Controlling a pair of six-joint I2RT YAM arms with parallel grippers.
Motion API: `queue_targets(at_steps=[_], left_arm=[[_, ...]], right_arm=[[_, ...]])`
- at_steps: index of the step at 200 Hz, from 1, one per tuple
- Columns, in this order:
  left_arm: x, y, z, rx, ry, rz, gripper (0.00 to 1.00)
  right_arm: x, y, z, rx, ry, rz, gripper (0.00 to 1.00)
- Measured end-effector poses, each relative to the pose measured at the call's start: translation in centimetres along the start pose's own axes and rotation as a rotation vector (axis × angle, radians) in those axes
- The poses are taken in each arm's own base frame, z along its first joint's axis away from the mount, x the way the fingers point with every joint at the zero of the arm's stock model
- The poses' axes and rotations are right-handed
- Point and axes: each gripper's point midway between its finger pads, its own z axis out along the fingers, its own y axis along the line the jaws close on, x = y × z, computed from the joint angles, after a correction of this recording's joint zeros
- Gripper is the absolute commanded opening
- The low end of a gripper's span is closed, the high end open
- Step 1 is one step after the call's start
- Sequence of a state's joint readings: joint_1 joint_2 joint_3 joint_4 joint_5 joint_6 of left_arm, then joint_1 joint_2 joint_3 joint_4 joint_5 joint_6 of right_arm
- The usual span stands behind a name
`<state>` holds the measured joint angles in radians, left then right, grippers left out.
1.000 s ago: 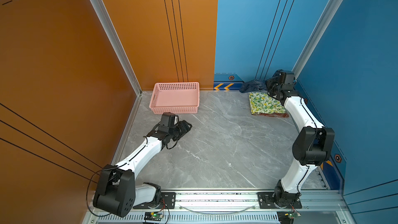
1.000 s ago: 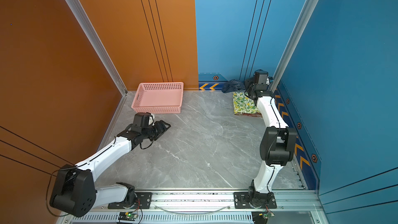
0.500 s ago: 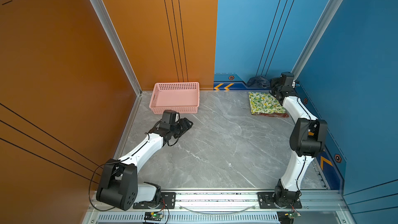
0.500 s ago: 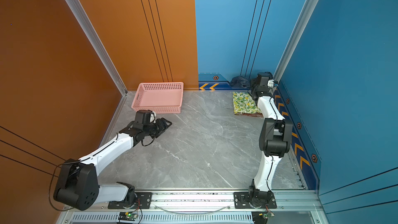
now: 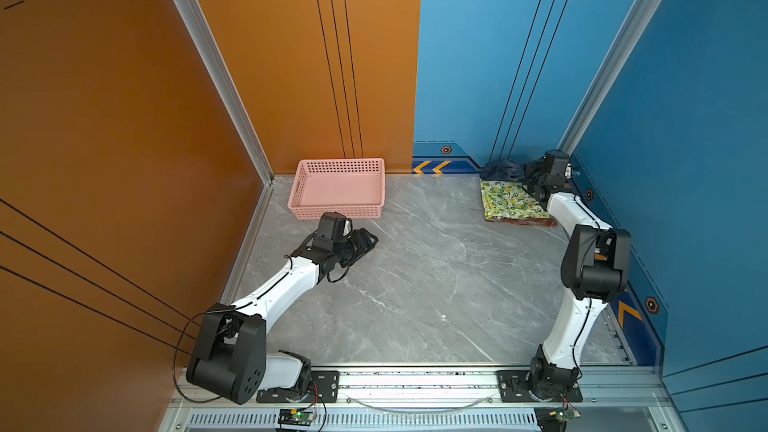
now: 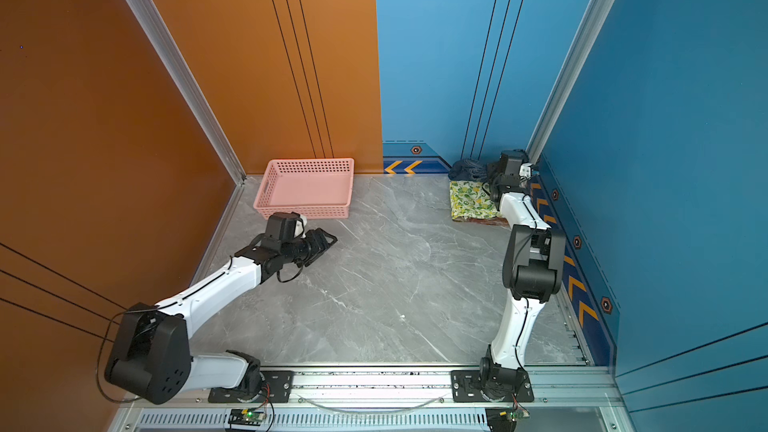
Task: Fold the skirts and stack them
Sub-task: 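Carry the denim with the right gripper and lay it on the lemon-print skirt stack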
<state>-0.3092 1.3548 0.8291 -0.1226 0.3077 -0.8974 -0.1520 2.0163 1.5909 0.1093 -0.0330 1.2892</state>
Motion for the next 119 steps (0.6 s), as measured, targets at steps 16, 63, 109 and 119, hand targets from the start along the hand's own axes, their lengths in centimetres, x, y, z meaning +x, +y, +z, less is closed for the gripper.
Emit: queue_targets(at_steps=[16,63,109,119], left_arm=[[0.0,0.0,0.0,0.0,0.0,-0.001,0.67],[0.0,-0.2,-0.1,0.006,-0.003,-0.005,0.68],[0.4,-0.1,-0.1,0.011,0.0,-0.003,0.7],[0.5,-0.1,-0.2,0.013,-0.002,-0.003,0.72]], right_arm=[[0.2,-0.5,0.1,-0.005,0.006,-0.016,0.0],[2.1,-6.5,-0.2,0.084,0.044,-0.029,0.26],[2.6,-11.2,-1.6,0.175,0.1,0.006,0.81],[2.7,-11.3,-2.2,0.181,0.119,0.003,0.93]])
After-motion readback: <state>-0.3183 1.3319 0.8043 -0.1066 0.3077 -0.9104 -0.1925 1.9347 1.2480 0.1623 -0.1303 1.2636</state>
